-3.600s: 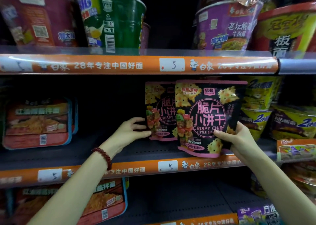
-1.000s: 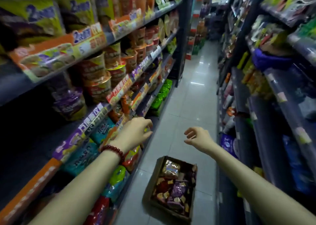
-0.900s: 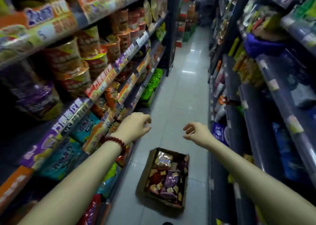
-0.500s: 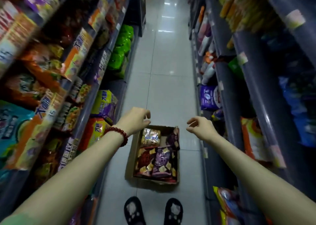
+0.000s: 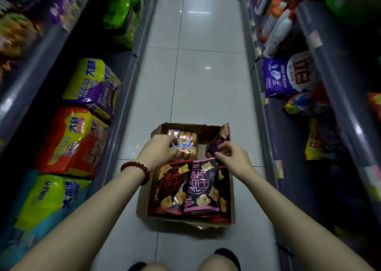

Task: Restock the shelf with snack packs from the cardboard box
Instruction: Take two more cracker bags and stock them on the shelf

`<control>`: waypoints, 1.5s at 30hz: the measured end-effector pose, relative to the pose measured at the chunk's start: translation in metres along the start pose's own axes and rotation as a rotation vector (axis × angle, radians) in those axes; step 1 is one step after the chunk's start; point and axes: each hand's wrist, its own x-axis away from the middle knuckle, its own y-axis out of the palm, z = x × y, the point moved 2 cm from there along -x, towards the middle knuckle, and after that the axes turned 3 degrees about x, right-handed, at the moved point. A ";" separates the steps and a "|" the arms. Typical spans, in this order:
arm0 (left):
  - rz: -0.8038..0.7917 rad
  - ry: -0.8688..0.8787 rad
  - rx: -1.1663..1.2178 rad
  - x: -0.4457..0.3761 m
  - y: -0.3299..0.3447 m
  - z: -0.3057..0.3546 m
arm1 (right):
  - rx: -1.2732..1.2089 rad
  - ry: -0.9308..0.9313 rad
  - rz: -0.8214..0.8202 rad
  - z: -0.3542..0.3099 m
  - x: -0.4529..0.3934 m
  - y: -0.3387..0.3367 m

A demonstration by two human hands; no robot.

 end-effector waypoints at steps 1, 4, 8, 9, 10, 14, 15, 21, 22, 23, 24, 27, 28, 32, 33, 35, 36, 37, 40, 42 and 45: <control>0.011 -0.006 0.017 -0.006 0.018 -0.011 | 0.002 -0.007 0.001 0.012 -0.010 0.014; 0.024 -0.024 0.091 -0.022 0.068 -0.040 | 0.024 -0.053 0.013 0.041 -0.040 0.048; 0.065 -0.056 0.172 -0.041 0.121 -0.072 | 0.032 -0.096 0.053 0.073 -0.071 0.083; 0.076 -0.066 0.196 -0.044 0.132 -0.079 | 0.038 -0.102 0.070 0.081 -0.077 0.091; 0.085 -0.072 0.216 -0.046 0.142 -0.085 | 0.049 -0.101 0.084 0.087 -0.081 0.097; 0.113 -0.064 0.234 -0.043 0.168 -0.100 | 0.021 -0.099 0.093 0.105 -0.083 0.115; 0.119 -0.067 0.229 -0.041 0.172 -0.101 | 0.027 -0.091 0.100 0.109 -0.082 0.117; 0.124 -0.080 0.248 -0.028 0.180 -0.109 | -0.113 -0.004 0.174 0.125 -0.080 0.127; 0.128 -0.079 0.254 -0.026 0.180 -0.109 | -0.147 0.006 0.206 0.126 -0.080 0.126; 0.136 -0.079 0.257 -0.024 0.181 -0.109 | -0.163 0.010 0.231 0.127 -0.080 0.126; 0.144 -0.079 0.259 -0.022 0.182 -0.108 | -0.170 0.016 0.243 0.127 -0.079 0.126; 0.140 -0.071 0.254 -0.017 0.187 -0.104 | -0.234 -0.023 0.282 0.128 -0.076 0.130; 0.133 -0.068 0.256 -0.016 0.189 -0.103 | -0.269 -0.041 0.289 0.127 -0.074 0.131; 0.110 -0.085 0.261 -0.016 0.197 -0.102 | -0.575 0.009 0.228 0.123 -0.064 0.135; 0.108 -0.091 0.262 -0.016 0.199 -0.102 | -0.637 0.051 0.175 0.122 -0.062 0.136; 0.116 -0.112 0.275 -0.014 0.202 -0.103 | -0.655 0.103 -0.007 0.121 -0.056 0.142; 0.124 -0.123 0.284 -0.013 0.204 -0.103 | -0.639 0.105 -0.090 0.122 -0.053 0.146; 0.132 -0.137 0.293 -0.013 0.205 -0.104 | -0.619 0.099 -0.140 0.122 -0.050 0.149; 0.138 -0.192 0.332 -0.010 0.211 -0.108 | -0.580 0.065 -0.215 0.124 -0.046 0.154; 0.134 -0.239 0.372 -0.009 0.215 -0.110 | -0.609 0.064 -0.238 0.126 -0.042 0.158; 0.121 -0.296 0.419 -0.008 0.223 -0.112 | -0.697 0.053 -0.216 0.133 -0.040 0.156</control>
